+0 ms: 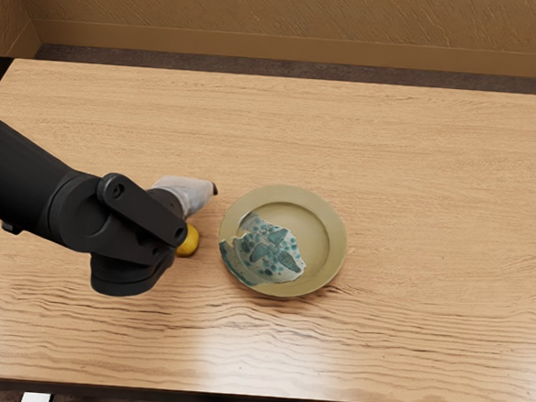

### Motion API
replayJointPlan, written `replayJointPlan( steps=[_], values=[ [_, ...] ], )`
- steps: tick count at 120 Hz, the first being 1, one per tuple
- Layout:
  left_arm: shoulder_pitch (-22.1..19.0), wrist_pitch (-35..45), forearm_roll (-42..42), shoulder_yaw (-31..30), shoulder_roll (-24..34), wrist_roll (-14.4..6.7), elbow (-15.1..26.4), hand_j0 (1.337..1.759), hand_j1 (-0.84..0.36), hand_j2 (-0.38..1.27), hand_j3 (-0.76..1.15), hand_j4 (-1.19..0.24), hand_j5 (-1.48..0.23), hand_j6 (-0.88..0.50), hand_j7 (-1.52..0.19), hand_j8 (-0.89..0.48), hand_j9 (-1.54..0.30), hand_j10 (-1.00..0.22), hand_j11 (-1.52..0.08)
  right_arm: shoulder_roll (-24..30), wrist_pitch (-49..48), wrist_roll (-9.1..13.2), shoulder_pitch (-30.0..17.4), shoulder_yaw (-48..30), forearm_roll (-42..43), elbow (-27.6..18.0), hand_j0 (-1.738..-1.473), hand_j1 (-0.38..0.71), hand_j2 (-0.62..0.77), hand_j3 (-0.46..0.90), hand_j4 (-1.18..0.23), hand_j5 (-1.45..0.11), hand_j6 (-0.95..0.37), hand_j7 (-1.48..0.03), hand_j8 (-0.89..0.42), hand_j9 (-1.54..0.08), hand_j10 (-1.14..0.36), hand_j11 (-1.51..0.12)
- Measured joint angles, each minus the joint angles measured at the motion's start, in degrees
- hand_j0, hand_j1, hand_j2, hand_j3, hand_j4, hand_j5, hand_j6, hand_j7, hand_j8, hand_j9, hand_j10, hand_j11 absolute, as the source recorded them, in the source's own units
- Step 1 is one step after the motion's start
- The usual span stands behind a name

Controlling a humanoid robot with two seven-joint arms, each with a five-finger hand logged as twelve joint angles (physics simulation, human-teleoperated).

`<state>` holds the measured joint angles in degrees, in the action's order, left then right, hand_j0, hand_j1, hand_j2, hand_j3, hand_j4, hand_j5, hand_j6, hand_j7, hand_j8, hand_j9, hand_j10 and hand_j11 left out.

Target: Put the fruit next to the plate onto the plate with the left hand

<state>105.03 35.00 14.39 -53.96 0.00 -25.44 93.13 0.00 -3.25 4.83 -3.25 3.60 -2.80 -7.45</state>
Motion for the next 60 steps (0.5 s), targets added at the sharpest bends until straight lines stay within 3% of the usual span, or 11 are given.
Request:
replayJointPlan(
  steps=[20, 60],
  values=[
    [0.0, 0.0, 0.0, 0.2, 0.0, 1.3, 0.1, 1.658, 0.17, 0.03, 0.0, -0.15, -0.19, -0.15, -0.19, -0.15, -0.19, -0.15, -0.19, 0.0, 0.0, 0.0, 0.0, 0.0, 0.0, 0.0, -1.658, -0.32, 0.0, 0.0, -0.02, -0.03, -0.02, -0.03, -0.02, -0.03, -0.02, -0.03],
    [0.1, 0.0, 0.0, 0.2, 0.0, 1.7, 0.1, 1.658, 0.1, 0.04, 0.0, -0.21, -0.27, -0.21, -0.27, -0.21, -0.27, -0.21, -0.27, 0.0, 0.0, 0.0, 0.0, 0.0, 0.0, 0.0, -1.658, -0.32, 0.0, 0.0, -0.02, -0.03, -0.02, -0.03, -0.02, -0.03, -0.02, -0.03]
  ],
)
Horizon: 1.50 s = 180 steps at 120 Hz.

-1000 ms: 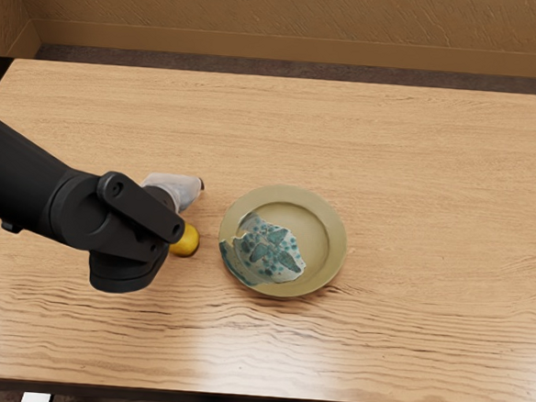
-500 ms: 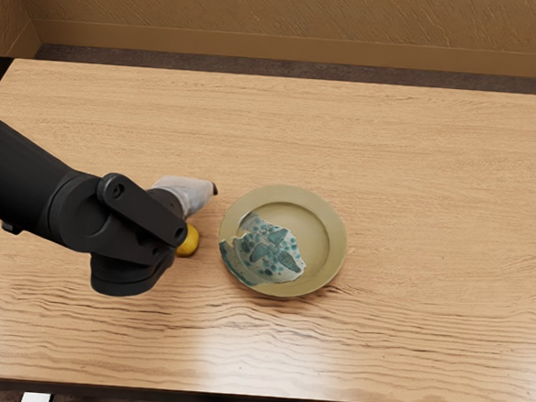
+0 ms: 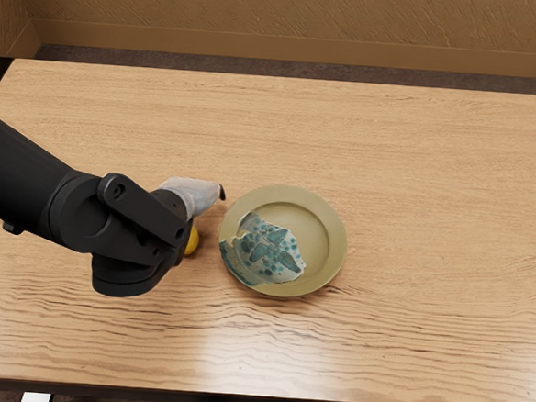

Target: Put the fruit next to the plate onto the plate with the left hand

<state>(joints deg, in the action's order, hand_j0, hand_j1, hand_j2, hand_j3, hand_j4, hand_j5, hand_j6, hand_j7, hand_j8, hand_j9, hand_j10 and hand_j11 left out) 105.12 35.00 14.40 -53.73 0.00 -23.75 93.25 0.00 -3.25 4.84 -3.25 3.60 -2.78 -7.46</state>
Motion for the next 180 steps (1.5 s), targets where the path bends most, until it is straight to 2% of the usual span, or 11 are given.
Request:
replayJointPlan(
  steps=[79, 180],
  values=[
    [-0.1, 0.0, 0.3, -0.1, 0.0, 0.0, 0.3, 1.658, -0.07, 0.07, 0.0, -0.35, -0.45, -0.35, -0.45, -0.35, -0.45, -0.35, -0.45, 0.0, 0.0, 0.0, 0.0, 0.0, 0.0, 0.0, -1.658, -0.32, 0.0, 0.0, -0.02, -0.03, -0.02, -0.03, -0.02, -0.03, -0.02, -0.03],
    [-0.9, 0.0, 0.2, -0.2, 0.0, -0.2, 0.6, 1.658, -0.13, 0.08, 0.0, -0.4, -0.52, -0.4, -0.52, -0.4, -0.52, -0.4, -0.52, 0.0, 0.0, 0.0, 0.0, 0.0, 0.0, 0.0, -1.658, -0.32, 0.0, 0.0, -0.02, -0.03, -0.02, -0.03, -0.02, -0.03, -0.02, -0.03]
  ],
)
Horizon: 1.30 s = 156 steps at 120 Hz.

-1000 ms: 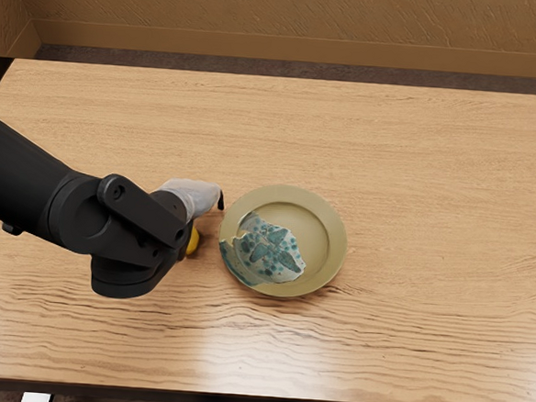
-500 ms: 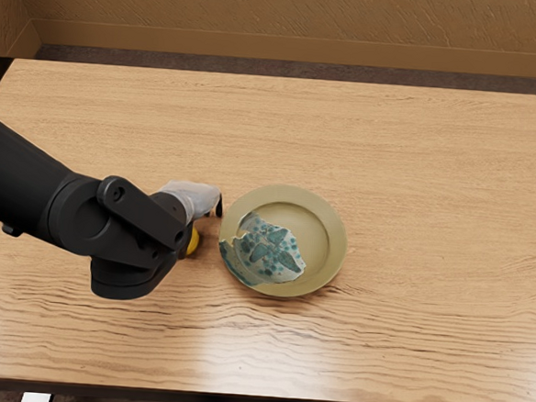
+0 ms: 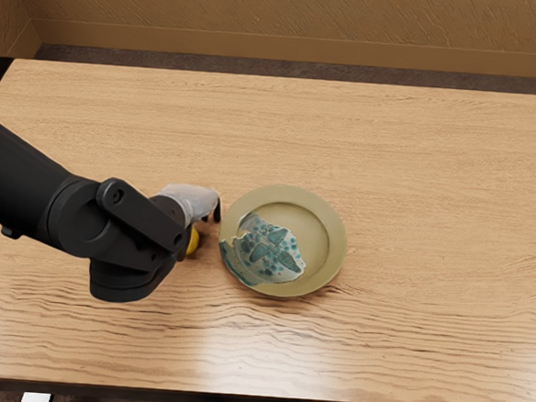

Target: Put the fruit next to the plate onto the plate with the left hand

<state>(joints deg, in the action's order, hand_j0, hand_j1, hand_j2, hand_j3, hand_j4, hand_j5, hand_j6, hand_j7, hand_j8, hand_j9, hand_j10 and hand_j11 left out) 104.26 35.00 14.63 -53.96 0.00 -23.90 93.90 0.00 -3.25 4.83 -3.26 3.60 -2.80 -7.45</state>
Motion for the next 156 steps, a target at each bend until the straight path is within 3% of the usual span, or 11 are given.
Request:
replayJointPlan(
  steps=[113, 124, 137, 156],
  values=[
    [-0.1, 0.0, -0.4, -0.2, 0.0, -0.1, 0.5, 1.656, -0.22, 0.12, 0.0, -0.49, -0.66, -0.48, -0.65, -0.49, -0.66, -0.49, -0.66, 0.0, 0.0, 0.0, 0.0, 0.0, 0.0, 0.0, -1.658, -0.32, 0.0, 0.0, -0.02, -0.03, -0.02, -0.03, -0.02, -0.03, -0.02, -0.03],
    [-0.1, 0.0, -0.4, -0.3, 0.0, -0.2, 0.7, 1.656, -0.24, 0.12, 0.0, -0.5, -0.66, -0.44, -0.69, -0.5, -0.67, -0.5, -0.67, 0.0, 0.0, 0.0, 0.0, 0.0, 0.0, 0.0, -1.658, -0.32, 0.0, 0.0, -0.02, -0.03, -0.02, -0.03, -0.02, -0.03, -0.02, -0.03],
    [-0.4, 0.1, -0.3, -0.3, 0.0, -0.1, 0.8, 1.657, -0.25, 0.11, 0.0, -0.52, -0.65, -0.29, -0.89, -0.5, -0.66, -0.51, -0.67, 0.0, 0.0, 0.0, 0.0, 0.0, 0.0, 0.0, -1.658, -0.32, 0.0, 0.0, -0.02, -0.03, -0.02, -0.03, -0.02, -0.03, -0.02, -0.03],
    [-0.5, 0.0, 0.0, -0.4, 0.0, 0.1, 0.8, 1.657, -0.26, 0.12, 0.0, -0.52, -0.64, -0.26, -0.95, -0.49, -0.67, -0.51, -0.67, 0.0, 0.0, 0.0, 0.0, 0.0, 0.0, 0.0, -1.658, -0.32, 0.0, 0.0, -0.02, -0.03, -0.02, -0.03, -0.02, -0.03, -0.02, -0.03]
  ],
)
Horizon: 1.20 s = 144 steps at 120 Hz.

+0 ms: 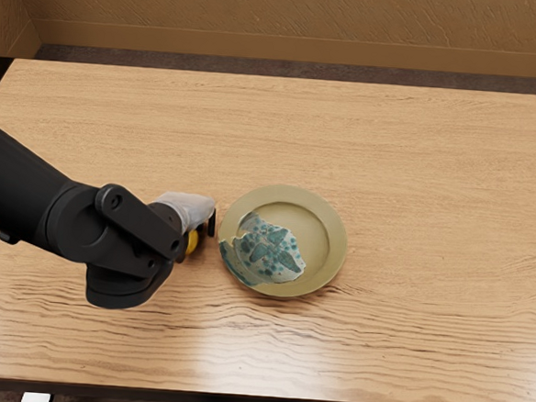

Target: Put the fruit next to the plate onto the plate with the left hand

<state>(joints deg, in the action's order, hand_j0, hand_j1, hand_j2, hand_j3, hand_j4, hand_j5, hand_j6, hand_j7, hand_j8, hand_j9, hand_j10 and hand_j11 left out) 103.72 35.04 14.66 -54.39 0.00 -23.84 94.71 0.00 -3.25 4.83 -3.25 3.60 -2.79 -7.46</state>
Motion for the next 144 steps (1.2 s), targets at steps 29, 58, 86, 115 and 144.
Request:
replayJointPlan(
  steps=[29, 58, 86, 115, 144],
  values=[
    [0.0, -0.2, 0.5, -0.3, 0.0, 0.3, 0.1, 1.657, -0.29, 0.17, 0.0, -0.47, -0.71, -0.23, -0.98, -0.45, -0.74, -0.55, -0.72, 0.0, 0.0, 0.0, 0.0, 0.0, 0.0, 0.0, -1.658, -0.32, 0.0, 0.0, -0.02, -0.03, -0.02, -0.03, -0.02, -0.03, -0.02, -0.03],
    [-0.1, -0.3, 0.6, -0.5, 0.0, 0.5, 0.1, 1.656, -0.33, 0.25, 0.0, -0.4, -0.81, -0.19, -1.04, -0.39, -0.83, -0.55, -0.83, 0.0, 0.0, 0.0, 0.0, 0.0, 0.0, 0.0, -1.658, -0.32, 0.0, 0.0, -0.02, -0.03, -0.02, -0.03, -0.02, -0.03, -0.02, -0.03],
    [-0.1, -0.1, 0.3, -0.5, 0.0, 0.6, 0.4, 1.656, -0.39, 0.35, 0.0, -0.34, -0.88, -0.13, -1.09, -0.31, -0.91, -0.54, -0.96, 0.0, 0.0, 0.0, 0.0, 0.0, 0.0, 0.0, -1.658, -0.32, 0.0, 0.0, -0.02, -0.03, -0.02, -0.03, -0.02, -0.03, -0.02, -0.03],
    [-0.1, -0.1, -1.0, -0.4, 0.0, 0.8, 0.6, 1.657, -0.51, 0.49, 0.07, -0.26, -0.98, -0.05, -1.17, -0.21, -1.02, -0.48, -1.1, 0.0, 0.0, 0.0, 0.0, 0.0, 0.0, 0.0, -1.658, -0.32, 0.0, 0.0, -0.02, -0.03, -0.02, -0.03, -0.02, -0.03, -0.02, -0.03],
    [-0.1, -0.2, -1.8, -0.3, 0.0, 1.1, 0.8, 1.657, -0.58, 0.57, 0.03, -0.2, -1.04, 0.01, -1.22, -0.14, -1.1, -0.42, -1.16, 0.0, 0.0, 0.0, 0.0, 0.0, 0.0, 0.0, -1.658, -0.32, 0.0, 0.0, -0.02, -0.03, -0.02, -0.03, -0.02, -0.03, -0.02, -0.03]
  ],
)
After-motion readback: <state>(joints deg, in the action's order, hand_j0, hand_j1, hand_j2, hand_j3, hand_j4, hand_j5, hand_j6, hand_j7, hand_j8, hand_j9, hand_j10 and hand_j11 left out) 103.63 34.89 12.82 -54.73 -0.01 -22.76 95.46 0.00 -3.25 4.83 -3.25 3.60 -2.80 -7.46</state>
